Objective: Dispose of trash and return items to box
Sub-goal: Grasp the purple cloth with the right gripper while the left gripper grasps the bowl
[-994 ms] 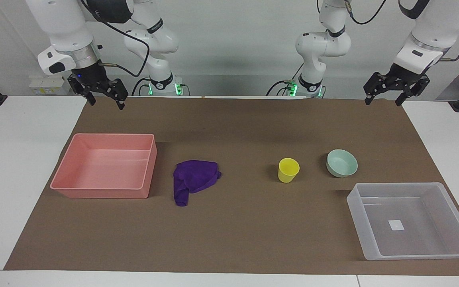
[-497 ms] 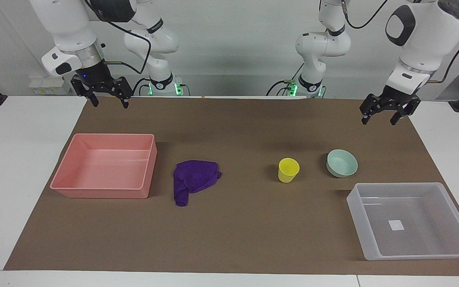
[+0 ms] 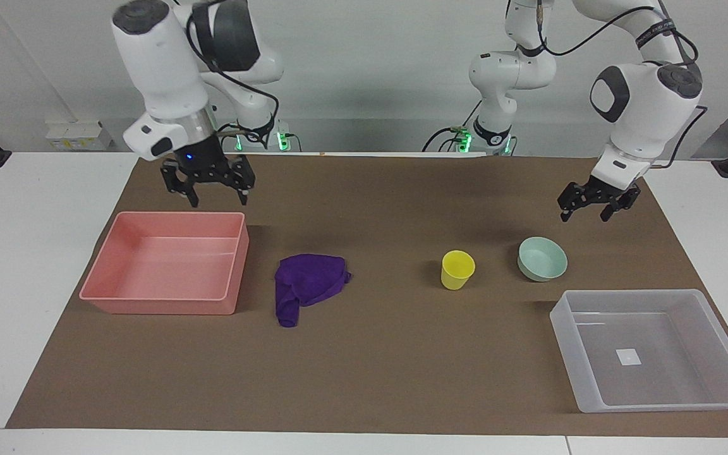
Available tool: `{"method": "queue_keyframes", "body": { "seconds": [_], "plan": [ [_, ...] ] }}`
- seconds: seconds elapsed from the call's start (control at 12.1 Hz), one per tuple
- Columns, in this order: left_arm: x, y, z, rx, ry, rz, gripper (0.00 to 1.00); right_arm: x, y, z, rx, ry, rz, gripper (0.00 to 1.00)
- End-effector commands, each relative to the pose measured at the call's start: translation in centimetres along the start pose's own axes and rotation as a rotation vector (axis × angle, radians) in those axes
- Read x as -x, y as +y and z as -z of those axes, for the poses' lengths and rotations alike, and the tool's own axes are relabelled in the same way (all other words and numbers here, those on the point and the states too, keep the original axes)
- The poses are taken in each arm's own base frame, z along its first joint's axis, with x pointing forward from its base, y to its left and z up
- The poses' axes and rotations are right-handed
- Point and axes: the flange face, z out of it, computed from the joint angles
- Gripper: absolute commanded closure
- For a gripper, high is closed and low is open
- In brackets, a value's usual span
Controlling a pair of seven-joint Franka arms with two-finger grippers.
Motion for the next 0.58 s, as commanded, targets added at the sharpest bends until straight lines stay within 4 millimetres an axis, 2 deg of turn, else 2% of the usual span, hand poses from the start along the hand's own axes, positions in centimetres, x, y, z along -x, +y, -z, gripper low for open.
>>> {"method": "queue_keyframes", "body": {
  "seconds": [0.0,0.17,0.25,0.33,0.41,0.5],
  "plan": [
    [3.3,0.3,-4.2,-0.01,0.033,-0.016,0.0,-2.9,-3.8,-8.1,-0.029,0.027,-0.009,0.0],
    [3.3,0.3,-6.5,-0.01,0.012,-0.019,0.0,-3.2,-4.6,-13.0,-0.038,0.057,-0.008,0.0],
    [2.8,0.2,-7.4,-0.013,0.031,-0.016,0.0,-2.6,-4.7,-15.9,-0.04,0.061,0.003,0.0],
    [2.5,0.1,-8.6,-0.015,0.045,-0.011,0.0,-1.8,-5.8,-18.3,-0.045,0.066,0.019,0.0],
    [2.2,0.1,-9.3,-0.017,0.057,-0.011,0.0,-1.1,-6.4,-19.7,-0.043,0.049,0.031,0.0],
    [2.1,-0.1,-9.8,-0.017,0.059,-0.007,0.0,-0.2,-5.7,-20.9,-0.033,0.027,0.043,0.0]
  ]
}}
